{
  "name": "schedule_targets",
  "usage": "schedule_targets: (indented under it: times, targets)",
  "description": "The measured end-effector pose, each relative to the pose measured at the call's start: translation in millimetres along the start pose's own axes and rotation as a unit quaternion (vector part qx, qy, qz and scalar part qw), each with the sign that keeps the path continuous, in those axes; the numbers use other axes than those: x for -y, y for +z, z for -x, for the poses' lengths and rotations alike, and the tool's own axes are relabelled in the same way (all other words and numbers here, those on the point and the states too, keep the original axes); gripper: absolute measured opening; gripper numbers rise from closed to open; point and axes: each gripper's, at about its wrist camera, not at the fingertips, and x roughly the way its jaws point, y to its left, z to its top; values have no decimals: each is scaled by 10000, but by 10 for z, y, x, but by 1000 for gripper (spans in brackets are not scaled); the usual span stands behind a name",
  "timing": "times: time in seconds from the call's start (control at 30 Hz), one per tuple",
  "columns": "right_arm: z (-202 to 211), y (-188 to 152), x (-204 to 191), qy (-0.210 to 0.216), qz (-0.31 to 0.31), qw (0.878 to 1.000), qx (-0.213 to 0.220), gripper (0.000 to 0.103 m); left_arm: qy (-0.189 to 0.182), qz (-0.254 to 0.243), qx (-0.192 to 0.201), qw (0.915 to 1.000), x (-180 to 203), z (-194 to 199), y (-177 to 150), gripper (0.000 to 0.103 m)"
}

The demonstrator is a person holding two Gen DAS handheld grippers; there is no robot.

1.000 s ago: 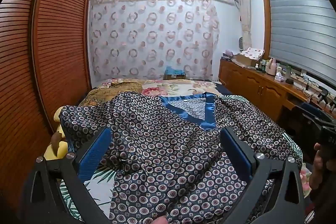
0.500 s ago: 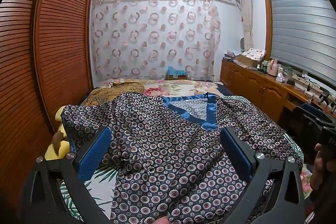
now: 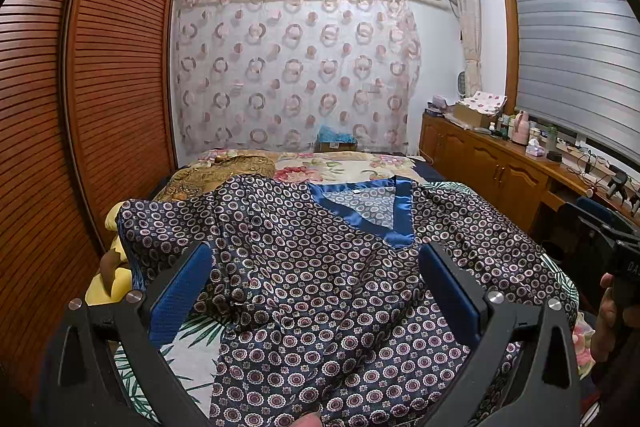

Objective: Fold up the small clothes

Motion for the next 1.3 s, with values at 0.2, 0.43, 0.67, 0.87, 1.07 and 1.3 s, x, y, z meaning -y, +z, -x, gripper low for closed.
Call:
schedule_targets:
  times: [0.2, 0.43, 0.67, 0.87, 1.07, 1.3]
  targets:
    - [6, 5, -5, 6, 5, 10000, 10, 103, 1, -1, 3, 10000, 3, 2, 0, 103]
    - [13, 3, -1, 9, 0, 10000, 14, 103, 6, -3, 3, 10000, 5, 5, -2, 103]
    - [5, 5, 1, 11, 2, 10000, 19, 103, 9, -6, 7, 10000, 12, 5, -5, 103]
    - [4, 7, 3, 13, 5, 10000, 25, 103, 15, -10, 6, 10000, 16, 7, -4, 103]
    - [5, 6, 1, 12, 5, 10000, 21, 103, 21, -7, 13, 10000, 4, 9, -2, 103]
    - [12, 10, 3, 15, -2, 10000, 28, 103, 32, -9, 20, 10000, -8, 11, -1, 103]
